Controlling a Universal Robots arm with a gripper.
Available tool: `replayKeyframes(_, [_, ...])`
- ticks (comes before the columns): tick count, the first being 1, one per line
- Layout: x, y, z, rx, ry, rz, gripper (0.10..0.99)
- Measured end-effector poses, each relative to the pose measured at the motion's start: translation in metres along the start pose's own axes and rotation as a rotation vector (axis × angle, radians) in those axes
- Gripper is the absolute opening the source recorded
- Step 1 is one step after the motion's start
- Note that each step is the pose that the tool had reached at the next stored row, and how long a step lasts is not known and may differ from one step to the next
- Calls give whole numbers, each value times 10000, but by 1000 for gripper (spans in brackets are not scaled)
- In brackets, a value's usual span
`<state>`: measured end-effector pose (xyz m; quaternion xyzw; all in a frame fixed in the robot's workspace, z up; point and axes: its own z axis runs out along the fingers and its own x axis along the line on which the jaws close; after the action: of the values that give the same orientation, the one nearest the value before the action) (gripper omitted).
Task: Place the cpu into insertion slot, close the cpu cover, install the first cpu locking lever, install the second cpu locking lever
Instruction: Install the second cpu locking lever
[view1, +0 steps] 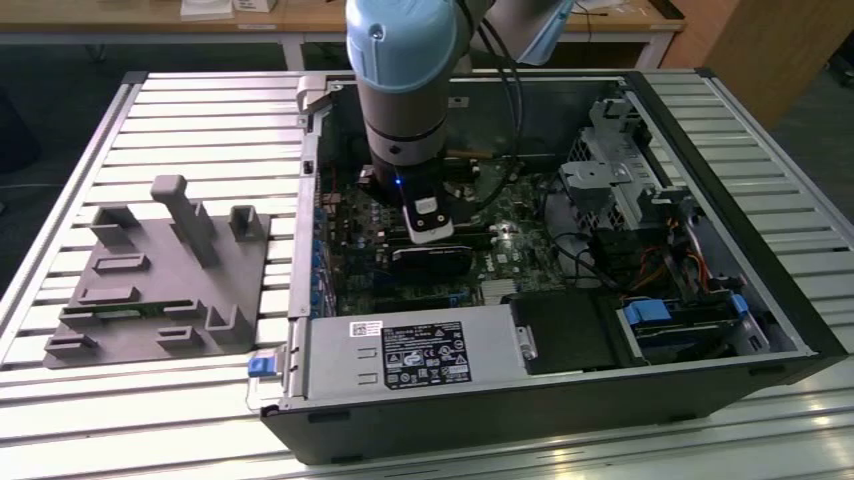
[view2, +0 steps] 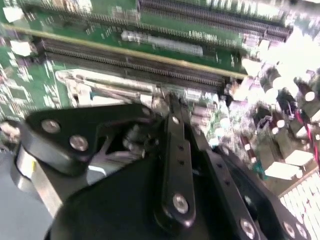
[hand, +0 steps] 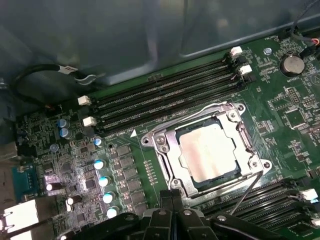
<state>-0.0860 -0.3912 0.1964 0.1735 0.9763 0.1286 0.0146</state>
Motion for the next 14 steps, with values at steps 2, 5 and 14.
replayKeyframes(2, [0, 0, 0, -1, 1, 0, 106])
replayKeyframes(5, [1, 12, -45, -3, 1, 0, 106])
replayKeyframes(14, [6, 100, -378, 4, 0, -1, 106])
